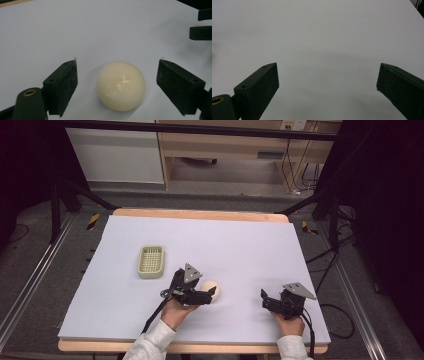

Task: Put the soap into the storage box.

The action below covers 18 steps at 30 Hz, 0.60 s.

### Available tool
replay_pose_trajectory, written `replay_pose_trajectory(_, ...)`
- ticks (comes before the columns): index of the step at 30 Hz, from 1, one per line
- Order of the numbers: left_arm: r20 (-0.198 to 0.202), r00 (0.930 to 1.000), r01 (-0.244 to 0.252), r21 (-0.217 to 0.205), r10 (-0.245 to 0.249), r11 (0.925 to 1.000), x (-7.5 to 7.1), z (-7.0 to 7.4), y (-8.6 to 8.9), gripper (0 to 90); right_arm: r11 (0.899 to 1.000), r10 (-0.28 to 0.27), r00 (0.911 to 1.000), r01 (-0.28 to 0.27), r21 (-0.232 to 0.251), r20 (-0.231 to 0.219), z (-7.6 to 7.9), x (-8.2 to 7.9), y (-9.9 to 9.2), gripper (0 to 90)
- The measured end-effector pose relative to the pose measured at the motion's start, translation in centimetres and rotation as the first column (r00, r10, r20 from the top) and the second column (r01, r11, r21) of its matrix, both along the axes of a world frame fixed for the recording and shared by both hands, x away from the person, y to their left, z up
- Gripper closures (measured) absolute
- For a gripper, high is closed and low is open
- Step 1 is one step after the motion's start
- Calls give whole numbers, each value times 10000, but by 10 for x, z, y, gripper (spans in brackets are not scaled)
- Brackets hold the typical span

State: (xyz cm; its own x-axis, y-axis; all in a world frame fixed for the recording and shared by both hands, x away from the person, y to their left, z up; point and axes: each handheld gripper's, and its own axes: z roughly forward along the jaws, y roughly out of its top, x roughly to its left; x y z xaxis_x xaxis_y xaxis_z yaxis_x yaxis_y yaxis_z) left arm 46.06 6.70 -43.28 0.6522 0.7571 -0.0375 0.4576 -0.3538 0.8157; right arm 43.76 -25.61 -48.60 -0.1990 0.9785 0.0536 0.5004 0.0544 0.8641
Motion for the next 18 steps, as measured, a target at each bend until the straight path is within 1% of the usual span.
replay_pose_trajectory(8, -64, 9999, 93, 343, -91, 9994, 1, -6, -8, 152, 10000, 46, 10000, -46, -2, 26, 0, 0, 0, 46)
replay_pose_trajectory(14, -122, 9999, 77, 387, -72, 9992, 1, -9, -10, 151, 10000, 30, 10000, -30, -18, 27, 0, 0, 0, 46)
replay_pose_trajectory(18, -136, 9998, 126, 502, -119, 9987, 2, -11, -12, 151, 10000, 40, 10000, -40, -23, 41, 0, 0, 0, 46)
